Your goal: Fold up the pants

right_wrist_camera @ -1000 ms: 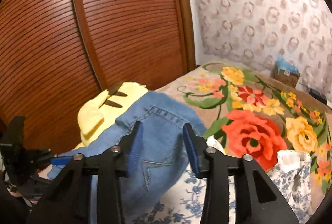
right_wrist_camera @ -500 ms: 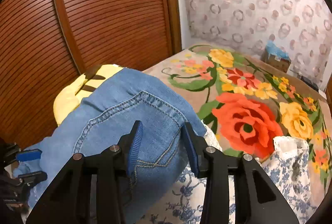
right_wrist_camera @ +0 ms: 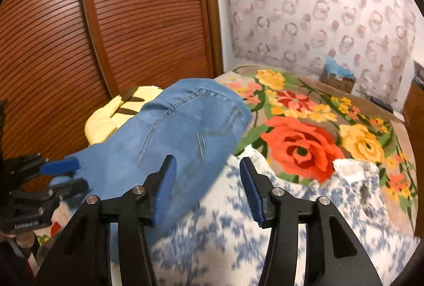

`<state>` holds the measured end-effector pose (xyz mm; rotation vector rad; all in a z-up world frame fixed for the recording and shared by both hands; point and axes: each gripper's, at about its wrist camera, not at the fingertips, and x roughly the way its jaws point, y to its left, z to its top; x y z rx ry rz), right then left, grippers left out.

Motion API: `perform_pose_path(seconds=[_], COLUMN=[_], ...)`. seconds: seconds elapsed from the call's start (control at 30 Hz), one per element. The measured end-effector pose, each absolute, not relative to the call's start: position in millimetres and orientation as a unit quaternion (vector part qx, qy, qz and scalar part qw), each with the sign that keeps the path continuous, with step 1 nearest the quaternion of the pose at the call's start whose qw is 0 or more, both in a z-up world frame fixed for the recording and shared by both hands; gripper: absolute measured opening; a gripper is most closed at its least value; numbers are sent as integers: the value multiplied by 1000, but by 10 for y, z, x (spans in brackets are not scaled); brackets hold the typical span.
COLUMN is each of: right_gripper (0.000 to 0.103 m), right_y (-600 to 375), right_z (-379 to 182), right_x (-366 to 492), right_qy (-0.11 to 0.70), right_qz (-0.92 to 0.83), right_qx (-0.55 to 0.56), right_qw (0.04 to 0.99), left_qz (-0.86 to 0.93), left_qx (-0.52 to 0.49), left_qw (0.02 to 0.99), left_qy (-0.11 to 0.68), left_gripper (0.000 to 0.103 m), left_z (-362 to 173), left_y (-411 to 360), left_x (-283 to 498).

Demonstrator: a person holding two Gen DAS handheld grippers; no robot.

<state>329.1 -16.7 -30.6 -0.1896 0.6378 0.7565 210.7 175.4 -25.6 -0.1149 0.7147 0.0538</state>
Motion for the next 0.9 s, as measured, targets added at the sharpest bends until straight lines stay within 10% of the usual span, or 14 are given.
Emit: perform_pose_path(seconds=[0.9], right_gripper=[73], right_y=[-2191], right_z=[27], right_x=[1571], right_qy=[232], right_qz=[218], right_qx=[-44], right_qw=[947], left_qz=[-29], left_qx=[-5], left_qw=[956], left_qy=[293], left_gripper=[46], left_z=[164], left_y=[114], left_x=[1119])
